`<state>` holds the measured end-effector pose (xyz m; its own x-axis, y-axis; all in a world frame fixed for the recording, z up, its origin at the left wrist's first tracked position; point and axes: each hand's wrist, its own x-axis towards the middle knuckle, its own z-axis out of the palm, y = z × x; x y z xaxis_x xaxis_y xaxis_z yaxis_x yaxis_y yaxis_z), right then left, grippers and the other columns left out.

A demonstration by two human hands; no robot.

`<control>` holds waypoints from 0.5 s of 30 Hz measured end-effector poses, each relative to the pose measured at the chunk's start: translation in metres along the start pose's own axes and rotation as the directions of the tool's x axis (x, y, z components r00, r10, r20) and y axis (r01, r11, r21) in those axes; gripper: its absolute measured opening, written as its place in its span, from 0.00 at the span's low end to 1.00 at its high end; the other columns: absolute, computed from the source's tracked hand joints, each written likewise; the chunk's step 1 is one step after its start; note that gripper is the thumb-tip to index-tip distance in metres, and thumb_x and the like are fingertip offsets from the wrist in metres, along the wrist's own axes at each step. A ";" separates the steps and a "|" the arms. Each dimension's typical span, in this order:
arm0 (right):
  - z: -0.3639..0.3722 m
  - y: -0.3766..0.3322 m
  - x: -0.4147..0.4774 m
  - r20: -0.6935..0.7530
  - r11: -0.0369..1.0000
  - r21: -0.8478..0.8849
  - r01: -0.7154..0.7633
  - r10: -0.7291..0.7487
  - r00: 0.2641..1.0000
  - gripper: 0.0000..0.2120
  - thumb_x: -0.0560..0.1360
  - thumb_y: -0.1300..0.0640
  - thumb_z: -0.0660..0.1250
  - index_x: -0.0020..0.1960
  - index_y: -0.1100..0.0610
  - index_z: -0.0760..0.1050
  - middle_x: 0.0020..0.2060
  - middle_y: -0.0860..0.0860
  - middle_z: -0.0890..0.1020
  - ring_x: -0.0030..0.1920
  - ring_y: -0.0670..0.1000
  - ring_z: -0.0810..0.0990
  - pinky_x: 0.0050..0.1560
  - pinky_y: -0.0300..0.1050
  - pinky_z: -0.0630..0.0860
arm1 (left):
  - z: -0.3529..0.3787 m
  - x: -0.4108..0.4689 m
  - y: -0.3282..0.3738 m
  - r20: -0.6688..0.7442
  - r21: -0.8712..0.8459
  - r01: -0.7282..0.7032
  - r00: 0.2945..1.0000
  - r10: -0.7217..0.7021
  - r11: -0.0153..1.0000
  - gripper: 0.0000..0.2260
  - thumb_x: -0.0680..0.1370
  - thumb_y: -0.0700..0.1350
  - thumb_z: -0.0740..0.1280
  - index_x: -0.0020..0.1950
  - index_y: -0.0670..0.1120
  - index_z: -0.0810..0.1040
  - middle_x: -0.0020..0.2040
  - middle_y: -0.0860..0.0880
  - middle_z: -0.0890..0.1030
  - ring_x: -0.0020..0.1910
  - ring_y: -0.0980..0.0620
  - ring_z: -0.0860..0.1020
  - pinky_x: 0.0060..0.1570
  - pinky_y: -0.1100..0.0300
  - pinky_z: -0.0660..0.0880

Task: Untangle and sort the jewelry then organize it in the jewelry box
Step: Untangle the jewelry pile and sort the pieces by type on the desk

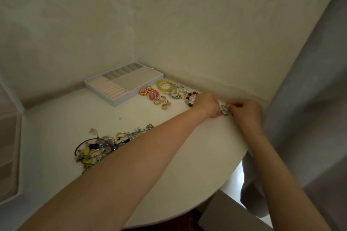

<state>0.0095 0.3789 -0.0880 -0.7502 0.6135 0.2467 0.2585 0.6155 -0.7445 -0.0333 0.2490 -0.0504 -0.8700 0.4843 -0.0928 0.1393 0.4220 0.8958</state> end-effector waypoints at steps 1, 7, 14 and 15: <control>0.000 0.001 0.000 -0.006 1.000 0.022 0.002 -0.002 1.000 0.08 0.72 0.56 0.67 0.48 0.54 0.84 0.44 0.53 0.85 0.47 0.54 0.82 0.48 0.47 0.76 | -0.003 -0.004 0.001 -0.015 -0.003 0.002 1.000 -0.002 1.000 0.10 0.72 0.30 0.69 0.35 0.42 0.74 0.37 0.42 0.76 0.52 0.41 0.81 0.53 0.49 0.79; -0.005 0.001 -0.010 -0.020 0.994 0.112 0.013 -0.010 1.000 0.09 0.74 0.58 0.66 0.50 0.54 0.83 0.44 0.51 0.84 0.45 0.51 0.81 0.43 0.41 0.70 | -0.047 -0.028 -0.005 0.064 0.061 -0.066 0.996 0.062 0.996 0.07 0.76 0.33 0.65 0.41 0.43 0.75 0.44 0.42 0.79 0.43 0.47 0.80 0.50 0.55 0.79; -0.001 -0.028 -0.052 -0.035 0.964 0.187 0.191 -0.188 0.982 0.10 0.73 0.61 0.66 0.44 0.46 0.80 0.36 0.48 0.81 0.34 0.41 0.75 0.35 0.35 0.67 | -0.122 -0.078 -0.025 0.145 0.265 -0.111 0.987 0.074 0.958 0.04 0.78 0.41 0.66 0.51 0.43 0.78 0.48 0.48 0.82 0.46 0.54 0.82 0.46 0.60 0.79; 0.000 -0.033 -0.060 -0.010 0.953 0.223 0.204 -0.207 0.978 0.11 0.73 0.62 0.66 0.43 0.45 0.79 0.35 0.47 0.81 0.35 0.42 0.76 0.35 0.33 0.68 | -0.130 -0.085 -0.027 0.158 0.262 -0.119 0.984 0.079 0.958 0.04 0.78 0.42 0.66 0.51 0.43 0.78 0.49 0.48 0.83 0.46 0.54 0.82 0.45 0.61 0.79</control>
<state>0.0463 0.3221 -0.0780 -0.7814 0.4777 0.4015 -0.0422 0.6015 -0.7978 -0.0251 0.0967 -0.0104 -0.7706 0.6310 -0.0896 0.3602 0.5473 0.7554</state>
